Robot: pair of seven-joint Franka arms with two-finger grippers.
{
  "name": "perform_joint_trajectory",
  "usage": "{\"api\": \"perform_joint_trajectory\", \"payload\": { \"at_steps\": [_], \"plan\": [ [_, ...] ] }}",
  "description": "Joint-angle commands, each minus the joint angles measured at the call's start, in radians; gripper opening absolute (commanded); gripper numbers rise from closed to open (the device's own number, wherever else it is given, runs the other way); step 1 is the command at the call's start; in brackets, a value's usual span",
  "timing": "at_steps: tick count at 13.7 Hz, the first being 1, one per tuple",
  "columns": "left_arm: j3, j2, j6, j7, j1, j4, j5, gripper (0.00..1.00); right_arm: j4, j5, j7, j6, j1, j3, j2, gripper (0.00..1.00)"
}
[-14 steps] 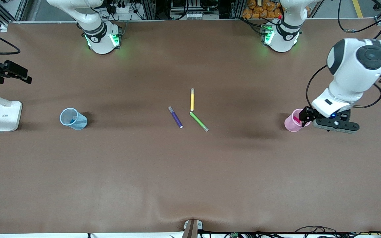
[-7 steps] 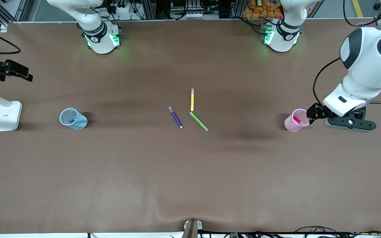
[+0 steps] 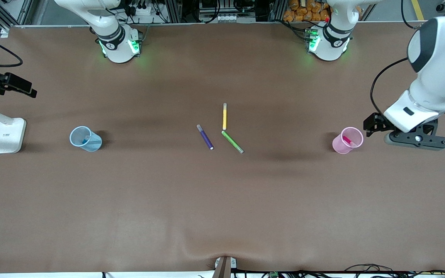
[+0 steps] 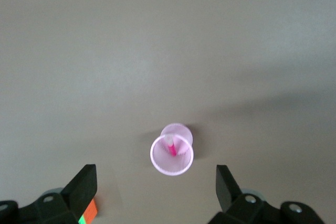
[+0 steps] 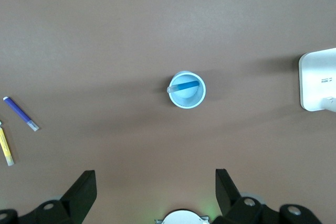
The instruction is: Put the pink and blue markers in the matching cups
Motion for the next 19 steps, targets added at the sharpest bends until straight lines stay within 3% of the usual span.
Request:
{"api": "perform_joint_trajectory", "payload": {
  "at_steps": [1, 3, 9, 11, 16, 19],
  "plan": [
    [0.058, 0.008, -0.118, -0.005, -0.029, 0.087, -0.099, 1.00, 0.009, -0.002, 0.020, -0.004, -0.020, -0.007, -0.003, 1.00],
    [0.152, 0.011, -0.246, -0.007, -0.101, 0.182, -0.121, 1.00, 0.017, -0.001, 0.020, -0.011, -0.025, -0.005, -0.004, 1.00],
    [0.170, -0.039, -0.468, 0.004, -0.095, 0.268, -0.124, 1.00, 0.023, -0.002, 0.019, -0.018, -0.028, -0.007, -0.009, 1.00],
    [0.210, -0.068, -0.498, 0.013, -0.101, 0.268, -0.130, 1.00, 0.028, -0.002, 0.010, -0.035, -0.040, -0.008, -0.010, 1.00],
    [0.219, -0.120, -0.546, 0.022, -0.109, 0.244, -0.132, 1.00, 0.041, -0.001, 0.011, -0.046, -0.036, 0.002, -0.009, 1.00],
    [0.237, -0.130, -0.496, 0.073, -0.113, 0.213, -0.132, 1.00, 0.041, -0.002, 0.017, -0.049, -0.022, 0.004, -0.009, 1.00]
  ]
}}
